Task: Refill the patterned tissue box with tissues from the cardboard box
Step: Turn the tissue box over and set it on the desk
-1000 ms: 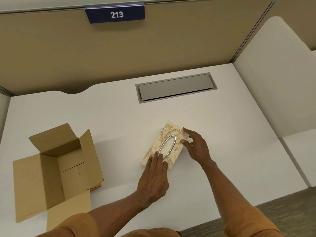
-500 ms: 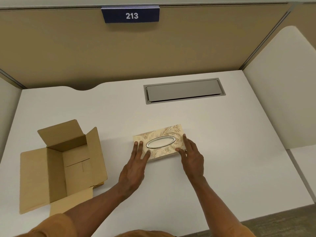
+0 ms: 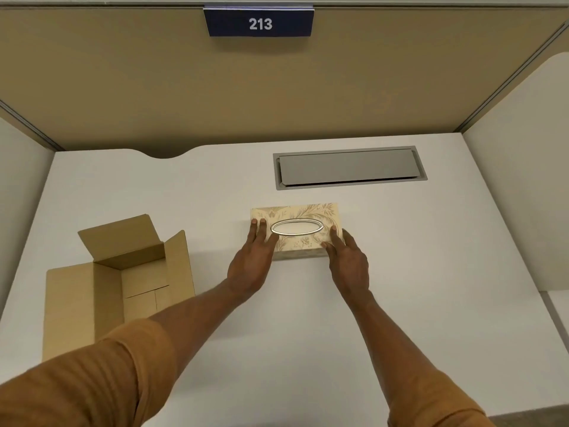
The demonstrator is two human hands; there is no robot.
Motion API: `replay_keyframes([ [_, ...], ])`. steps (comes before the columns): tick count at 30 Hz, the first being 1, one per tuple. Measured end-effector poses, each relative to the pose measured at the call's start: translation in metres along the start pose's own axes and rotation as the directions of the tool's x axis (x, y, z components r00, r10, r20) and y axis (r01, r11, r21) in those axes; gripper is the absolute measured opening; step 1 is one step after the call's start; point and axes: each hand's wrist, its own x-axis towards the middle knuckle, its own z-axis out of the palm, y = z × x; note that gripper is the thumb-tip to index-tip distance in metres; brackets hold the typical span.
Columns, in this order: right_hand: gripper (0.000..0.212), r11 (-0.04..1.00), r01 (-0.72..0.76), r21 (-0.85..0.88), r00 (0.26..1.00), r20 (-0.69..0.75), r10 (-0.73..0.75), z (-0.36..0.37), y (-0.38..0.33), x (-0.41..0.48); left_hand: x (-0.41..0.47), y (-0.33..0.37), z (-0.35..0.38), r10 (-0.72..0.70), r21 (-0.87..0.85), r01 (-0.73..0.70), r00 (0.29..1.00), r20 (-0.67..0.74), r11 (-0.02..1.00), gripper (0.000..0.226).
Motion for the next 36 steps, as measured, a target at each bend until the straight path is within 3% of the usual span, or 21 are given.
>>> replay_keyframes([
  [10, 0.051, 0.997, 0.055, -0.055, 0.996, 0.075, -0.051, -0.005, -0.016, 0.060, 0.046, -0.017, -0.017, -0.007, 0.102, 0.009, 1.000, -0.018, 0.995, 0.061],
  [29, 0.053, 0.997, 0.055, -0.056, 0.992, 0.115, -0.049, -0.008, -0.026, 0.081, 0.066, -0.028, -0.014, -0.029, 0.088, 0.032, 0.999, -0.026, 0.996, 0.060],
  [36, 0.078, 0.996, 0.012, -0.094, 0.986, 0.169, 0.004, -0.006, -0.029, 0.059, 0.060, -0.031, -0.025, -0.032, 0.124, 0.031, 0.999, 0.007, 0.992, 0.076],
])
